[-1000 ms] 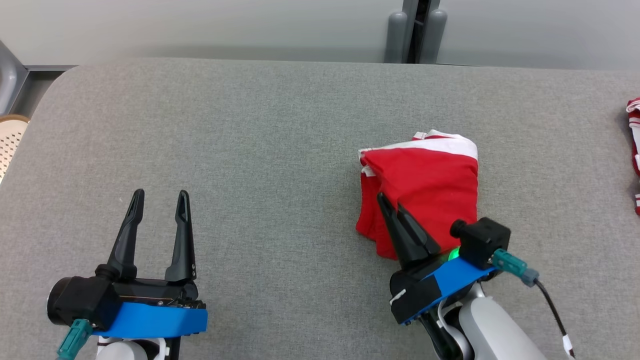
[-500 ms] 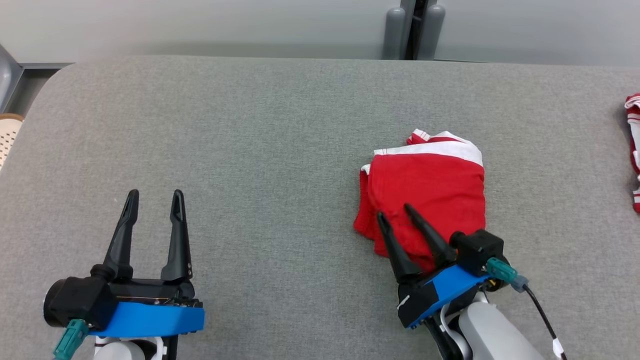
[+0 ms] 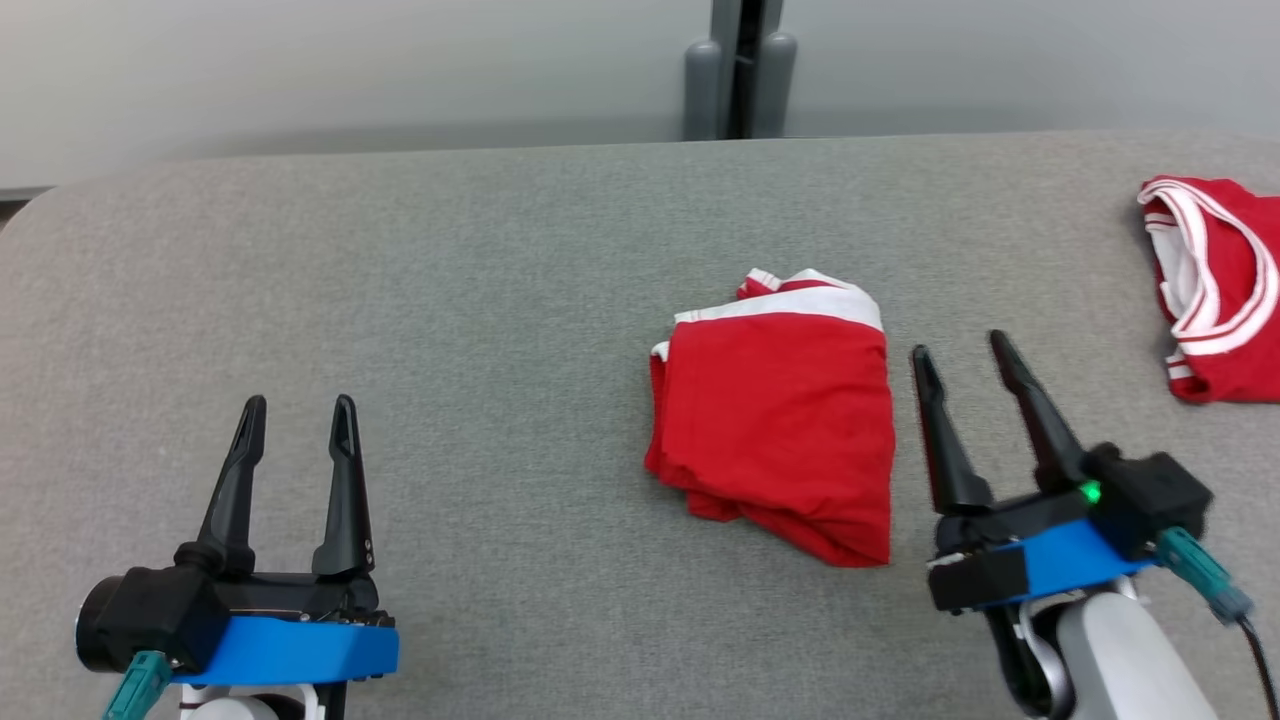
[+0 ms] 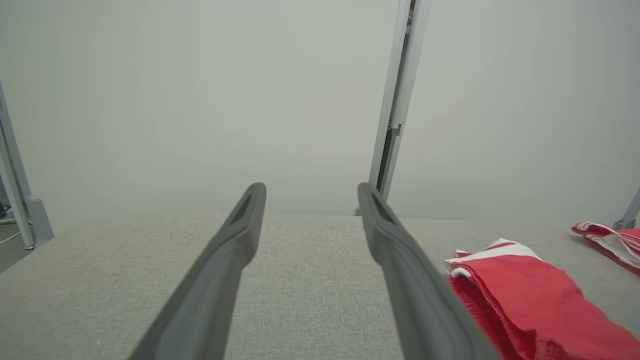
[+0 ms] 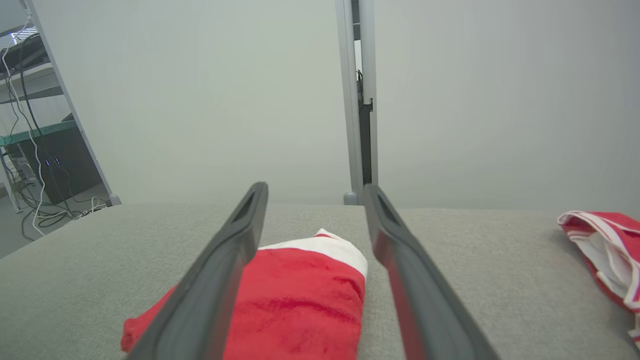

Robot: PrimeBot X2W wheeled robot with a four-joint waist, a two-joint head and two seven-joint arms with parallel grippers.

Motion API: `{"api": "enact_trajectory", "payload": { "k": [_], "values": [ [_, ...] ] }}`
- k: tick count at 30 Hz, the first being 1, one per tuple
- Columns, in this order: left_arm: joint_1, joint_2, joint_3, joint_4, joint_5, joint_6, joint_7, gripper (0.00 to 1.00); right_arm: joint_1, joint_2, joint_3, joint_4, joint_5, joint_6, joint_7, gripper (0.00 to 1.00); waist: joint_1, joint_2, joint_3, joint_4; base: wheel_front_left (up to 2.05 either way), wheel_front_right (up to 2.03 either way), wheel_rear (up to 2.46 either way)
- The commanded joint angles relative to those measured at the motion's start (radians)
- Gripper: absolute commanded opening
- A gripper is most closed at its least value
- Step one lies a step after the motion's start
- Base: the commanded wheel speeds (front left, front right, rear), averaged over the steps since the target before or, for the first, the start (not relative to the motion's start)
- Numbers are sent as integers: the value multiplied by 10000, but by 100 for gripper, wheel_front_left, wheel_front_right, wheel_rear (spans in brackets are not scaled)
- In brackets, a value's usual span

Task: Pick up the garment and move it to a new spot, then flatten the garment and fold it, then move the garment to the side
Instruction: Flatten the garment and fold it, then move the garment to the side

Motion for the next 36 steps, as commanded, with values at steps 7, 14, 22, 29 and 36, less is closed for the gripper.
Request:
{"api": "enact_trajectory", "payload": {
  "k": [7, 14, 22, 29, 36],
  "values": [
    [163, 37, 101, 159, 112, -60, -28, 100, 1076, 234, -1110, -1203, -579, -5, 7, 100, 0, -1, -260, -511, 0, 0, 0],
    [344, 37, 168, 350, 215, -113, -28, 100, 1916, 511, -1667, -1586, -731, -5, 6, 100, 0, -1, -438, -707, 0, 0, 0],
    [586, 37, 368, 622, 427, -127, -28, 100, 2363, 682, -1986, -1445, -694, -5, 5, 100, 0, -1, -618, -781, 0, 0, 0],
    [695, 35, 402, 757, 447, -99, -28, 100, 2401, 716, -1961, -1266, -763, -5, 5, 100, 0, -1, -713, -756, 0, 0, 0],
    [696, 37, 365, 796, 454, -70, -28, 100, 2404, 726, -1911, -965, -824, -5, 5, 100, 0, -1, -734, -698, 0, 0, 0]
  ]
}}
